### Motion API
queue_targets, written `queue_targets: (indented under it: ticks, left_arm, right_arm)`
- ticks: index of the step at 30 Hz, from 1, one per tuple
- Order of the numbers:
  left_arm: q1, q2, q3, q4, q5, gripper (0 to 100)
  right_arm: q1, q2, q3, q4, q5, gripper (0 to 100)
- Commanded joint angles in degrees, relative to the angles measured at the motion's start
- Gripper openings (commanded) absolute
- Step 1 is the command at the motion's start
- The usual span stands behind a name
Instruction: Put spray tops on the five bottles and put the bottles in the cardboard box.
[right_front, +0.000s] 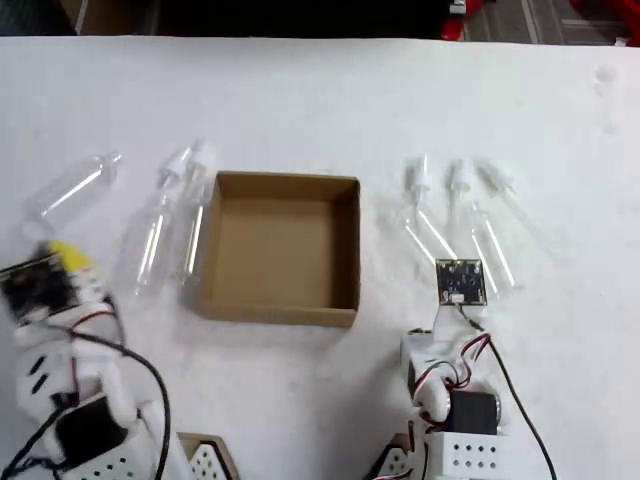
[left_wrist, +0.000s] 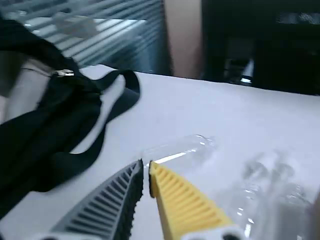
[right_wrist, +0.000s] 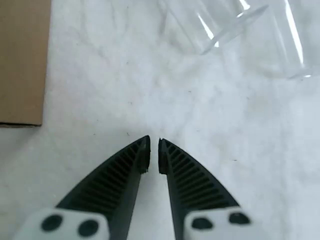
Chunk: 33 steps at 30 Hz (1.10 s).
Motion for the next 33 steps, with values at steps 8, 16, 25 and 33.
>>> queue_targets:
  ticks: [8, 16, 25, 33]
  left_arm:
    - [-23.2, -0.6, -0.2, -4.1, -19.0, 3]
    - [-18.8, -0.6, 14.2, -4.4, -70.7, 2]
    - [-18.4, -0.6, 14.7, -3.8, -82.8, 2]
    - [-15.5, -0.6, 15.2, 0.4, -82.8, 2]
  right_arm:
    - [-0.6, -0.4, 0.4, 0.2, -0.5, 1.5]
    - [-0.6, -0.4, 0.4, 0.2, -0.5, 1.5]
    - [-0.6, -0.4, 0.4, 0.2, -0.5, 1.5]
    - [-0.6, -0.4, 0.4, 0.2, -0.5, 1.5]
